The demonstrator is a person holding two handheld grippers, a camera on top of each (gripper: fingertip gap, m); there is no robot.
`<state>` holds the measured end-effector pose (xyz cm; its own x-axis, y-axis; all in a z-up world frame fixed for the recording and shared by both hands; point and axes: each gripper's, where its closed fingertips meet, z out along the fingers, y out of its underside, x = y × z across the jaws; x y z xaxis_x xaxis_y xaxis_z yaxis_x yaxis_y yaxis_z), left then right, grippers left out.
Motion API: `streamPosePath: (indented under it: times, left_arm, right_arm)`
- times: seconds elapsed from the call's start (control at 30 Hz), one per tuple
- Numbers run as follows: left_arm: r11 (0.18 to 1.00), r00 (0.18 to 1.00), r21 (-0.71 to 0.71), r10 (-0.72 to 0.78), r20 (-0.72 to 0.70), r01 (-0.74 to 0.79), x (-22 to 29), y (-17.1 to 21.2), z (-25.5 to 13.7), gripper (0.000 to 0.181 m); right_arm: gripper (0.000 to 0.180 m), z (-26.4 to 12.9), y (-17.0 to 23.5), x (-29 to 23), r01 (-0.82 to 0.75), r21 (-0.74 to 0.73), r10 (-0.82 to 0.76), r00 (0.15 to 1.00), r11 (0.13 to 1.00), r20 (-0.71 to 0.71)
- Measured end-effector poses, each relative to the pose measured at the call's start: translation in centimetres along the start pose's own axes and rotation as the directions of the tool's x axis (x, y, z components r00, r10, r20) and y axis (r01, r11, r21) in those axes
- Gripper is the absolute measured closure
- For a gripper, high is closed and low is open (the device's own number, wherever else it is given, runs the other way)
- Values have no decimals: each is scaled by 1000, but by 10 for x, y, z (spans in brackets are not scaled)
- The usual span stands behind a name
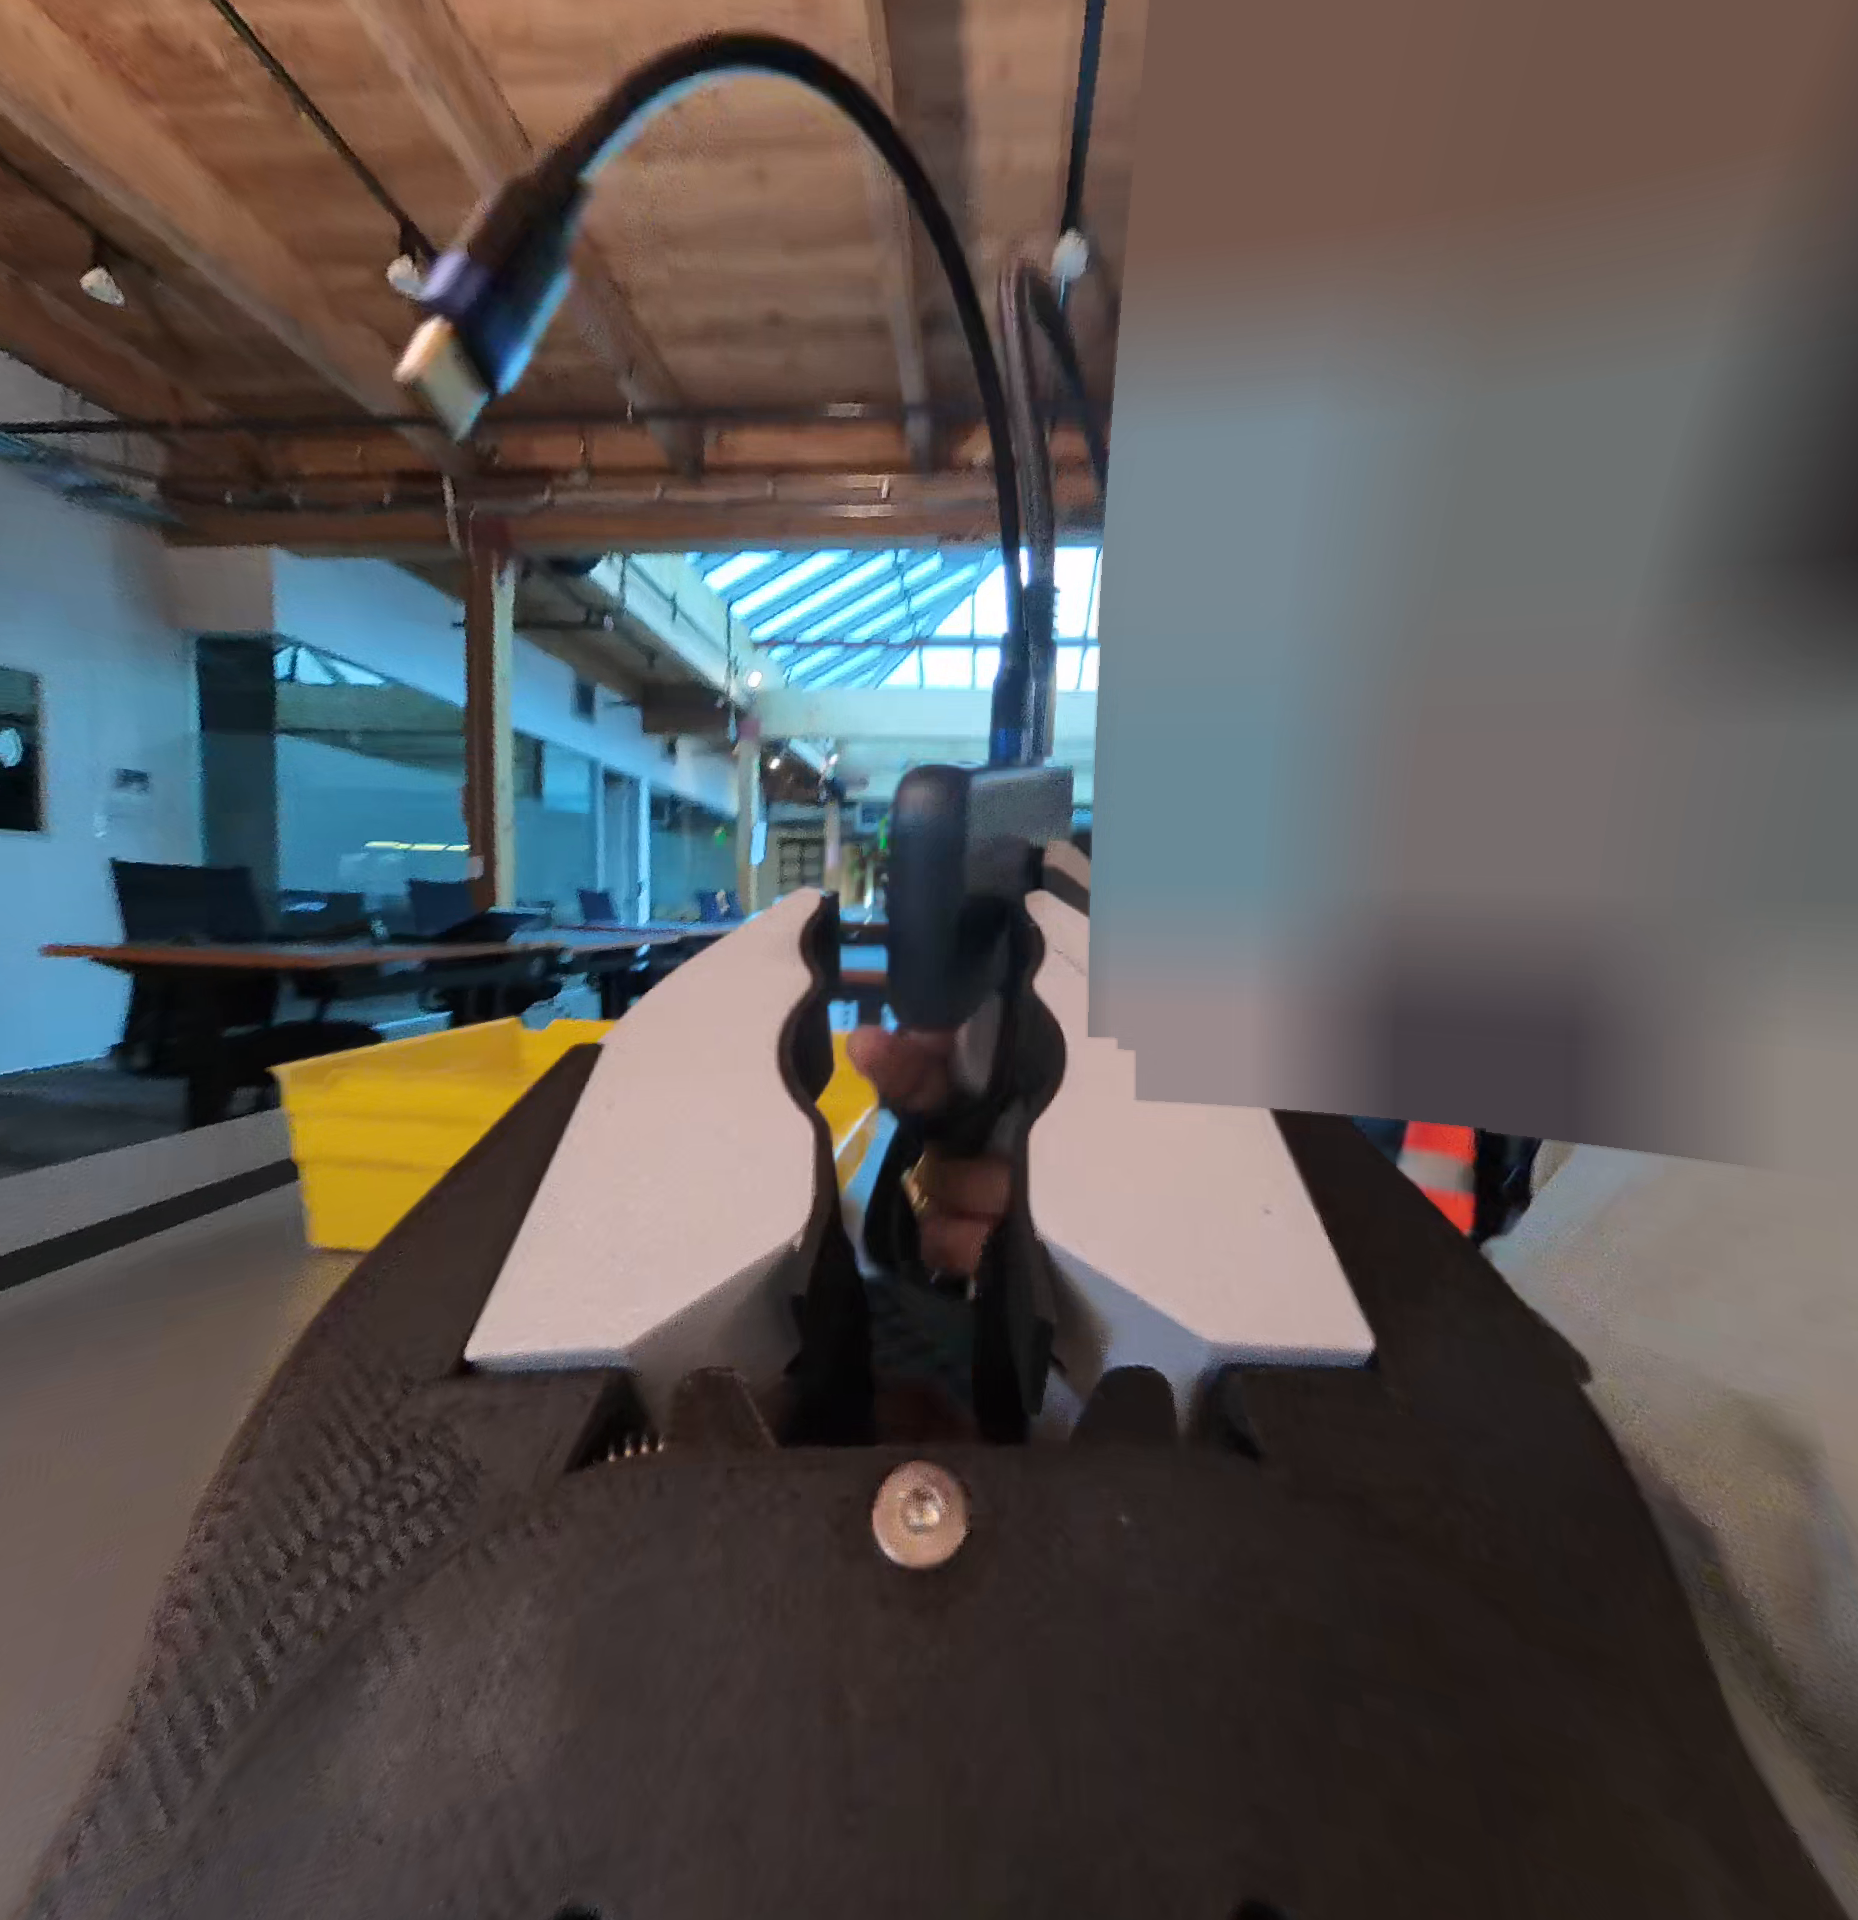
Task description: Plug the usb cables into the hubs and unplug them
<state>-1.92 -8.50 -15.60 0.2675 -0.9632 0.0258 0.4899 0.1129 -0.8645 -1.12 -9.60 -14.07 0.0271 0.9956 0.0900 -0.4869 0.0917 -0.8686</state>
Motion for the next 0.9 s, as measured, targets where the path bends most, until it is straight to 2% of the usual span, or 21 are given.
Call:
streamPosePath:
  times: [0.1, 0.2, 0.3, 0.4, 0.5, 0.57, 0.63, 0.77, 0.9]
  left_arm:
    - [986, 989, -104, 138, 53, -132, -4, 8, 2, 145]
    - [932, 944, -257, 297, 143, -254, -20, 17, -1, 137]
    - [884, 890, -344, 402, 215, -317, -37, 18, -8, 136]
    - [894, 827, -315, 425, 367, -319, -60, 6, -20, 138]
    - [944, 805, -249, 318, 500, -218, -79, 3, -34, 140]
    - [956, 777, -238, 279, 564, -171, -91, 6, -42, 140]
    - [948, 772, -250, 307, 556, -197, -91, 6, -42, 127]
    - [915, 752, -258, 402, 522, -310, -86, 1, -35, 95]
    - [935, 778, -218, 354, 519, -280, -86, 1, -32, 61]
  right_arm:
    - [166, -6, 2, 7, 142, -138, -149, 988, 980, -46]
    - [166, -17, 2, 24, 286, -306, -336, 934, 908, -122]
    - [167, -38, -4, 51, 402, -514, -564, 800, 758, -205]
    - [166, -71, -25, 82, 404, -708, -743, 619, 579, -255]
    - [166, -115, -63, 115, 304, -858, -870, 411, 413, -273]
    - [166, -148, -84, 138, 169, -935, -921, 292, 313, -256]
    - [167, -182, -98, 162, 2, -977, -955, 212, 212, -206]
    - [167, -228, -100, 205, -188, -980, -976, 192, 66, -103]
    - [167, -263, -91, 239, -287, -947, -973, 214, -142, 81]
